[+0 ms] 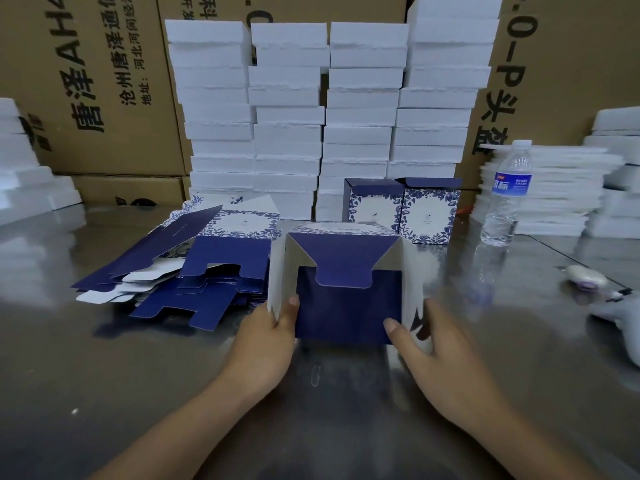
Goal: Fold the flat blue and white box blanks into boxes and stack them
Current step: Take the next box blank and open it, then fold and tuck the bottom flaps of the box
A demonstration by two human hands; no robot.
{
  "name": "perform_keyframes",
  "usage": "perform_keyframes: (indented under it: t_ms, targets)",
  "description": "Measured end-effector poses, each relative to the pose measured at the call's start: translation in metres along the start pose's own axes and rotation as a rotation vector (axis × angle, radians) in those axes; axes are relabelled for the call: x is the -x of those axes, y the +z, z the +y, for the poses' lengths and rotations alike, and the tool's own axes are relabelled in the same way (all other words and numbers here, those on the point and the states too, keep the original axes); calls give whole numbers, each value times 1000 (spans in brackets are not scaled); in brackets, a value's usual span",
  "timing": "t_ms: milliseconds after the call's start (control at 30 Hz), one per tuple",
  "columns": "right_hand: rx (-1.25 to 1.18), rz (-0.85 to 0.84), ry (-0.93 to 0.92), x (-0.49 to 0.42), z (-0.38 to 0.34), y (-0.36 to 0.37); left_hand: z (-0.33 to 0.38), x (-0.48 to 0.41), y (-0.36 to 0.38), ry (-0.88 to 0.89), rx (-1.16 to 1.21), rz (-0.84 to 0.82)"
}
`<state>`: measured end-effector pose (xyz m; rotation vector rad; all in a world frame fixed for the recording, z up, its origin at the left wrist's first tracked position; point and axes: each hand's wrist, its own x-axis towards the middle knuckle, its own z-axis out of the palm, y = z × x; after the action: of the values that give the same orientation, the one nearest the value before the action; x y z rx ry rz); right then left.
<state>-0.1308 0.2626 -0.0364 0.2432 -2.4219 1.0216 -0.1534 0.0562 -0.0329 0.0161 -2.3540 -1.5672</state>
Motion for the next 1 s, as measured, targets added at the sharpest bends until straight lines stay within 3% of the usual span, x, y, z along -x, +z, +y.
perform_keyframes:
  t_ms: [100,333,433,700,800,900,1000]
  targets:
    - [24,-65,62,0,-4,-2,4,3,0,24,22,-27]
    - [-387,-3,257,-5,-4,5,8,15,3,112,39,-130]
    - [-447,-5,320,-7,-4,2,7,15,3,159,10,-115]
    - [-544,74,339,-6,-10,2,11,17,3,242,67,-104]
    - [-612,110,312,-6,-13,3,13,16,4,135,223,-130]
    - [-692,121,308,-5,-17,3,19,16,6,-126,438,-270]
    - [-762,82,310,-3,-21,4,22,18,9,-240,616,-401]
